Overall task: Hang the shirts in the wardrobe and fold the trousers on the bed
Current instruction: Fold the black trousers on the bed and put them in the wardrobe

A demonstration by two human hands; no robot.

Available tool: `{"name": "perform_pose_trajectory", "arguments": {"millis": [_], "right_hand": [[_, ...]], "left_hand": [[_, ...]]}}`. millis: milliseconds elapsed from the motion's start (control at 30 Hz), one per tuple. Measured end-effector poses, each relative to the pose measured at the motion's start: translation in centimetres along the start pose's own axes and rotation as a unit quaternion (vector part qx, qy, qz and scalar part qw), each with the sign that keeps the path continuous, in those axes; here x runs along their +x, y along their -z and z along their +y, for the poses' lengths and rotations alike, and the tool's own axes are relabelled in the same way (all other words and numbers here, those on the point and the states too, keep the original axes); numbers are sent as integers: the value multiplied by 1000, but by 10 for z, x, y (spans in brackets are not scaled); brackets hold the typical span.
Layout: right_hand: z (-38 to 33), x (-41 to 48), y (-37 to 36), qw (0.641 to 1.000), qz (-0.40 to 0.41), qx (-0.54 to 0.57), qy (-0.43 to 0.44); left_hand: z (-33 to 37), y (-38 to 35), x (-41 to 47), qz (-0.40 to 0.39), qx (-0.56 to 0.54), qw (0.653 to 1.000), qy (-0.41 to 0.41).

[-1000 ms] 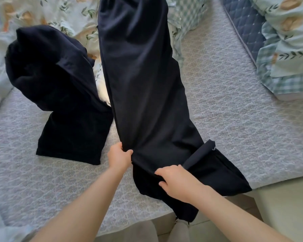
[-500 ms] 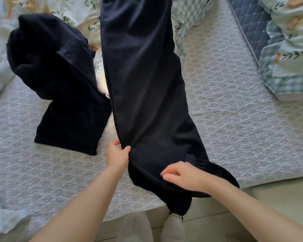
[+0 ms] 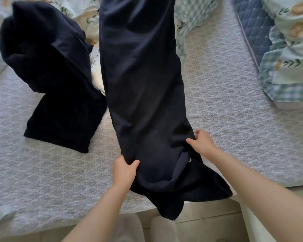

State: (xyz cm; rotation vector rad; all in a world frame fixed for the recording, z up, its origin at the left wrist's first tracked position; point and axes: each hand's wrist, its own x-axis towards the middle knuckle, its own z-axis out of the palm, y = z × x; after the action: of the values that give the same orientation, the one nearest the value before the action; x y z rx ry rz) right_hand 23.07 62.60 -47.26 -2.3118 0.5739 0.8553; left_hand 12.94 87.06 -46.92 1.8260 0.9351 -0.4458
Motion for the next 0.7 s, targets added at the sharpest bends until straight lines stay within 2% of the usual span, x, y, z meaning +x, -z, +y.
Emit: {"name": "perform_pose_trajectory", "arguments": {"millis": [133, 233, 367, 500, 600, 700], "right_hand": [[10, 2, -3, 995, -51, 82, -31], [6, -4, -3, 992, -80, 102, 2], [1, -4, -3, 987, -92, 130, 11], [-8, -9, -4, 973, -123, 196, 8], [-13, -15, -13, 946, -173, 274, -8], [-15, -22, -29, 925, -168, 341, -23]], "left_hand": [[2, 10, -12, -45, -88, 995, 31], [7, 21, -23, -89, -127, 988, 14], [13, 36, -25, -135, -205, 969, 37], [16, 55, -12, -60, -246, 966, 47], [8, 67, 6, 6, -245, 967, 72], [-6, 73, 21, 10, -234, 967, 101]]}}
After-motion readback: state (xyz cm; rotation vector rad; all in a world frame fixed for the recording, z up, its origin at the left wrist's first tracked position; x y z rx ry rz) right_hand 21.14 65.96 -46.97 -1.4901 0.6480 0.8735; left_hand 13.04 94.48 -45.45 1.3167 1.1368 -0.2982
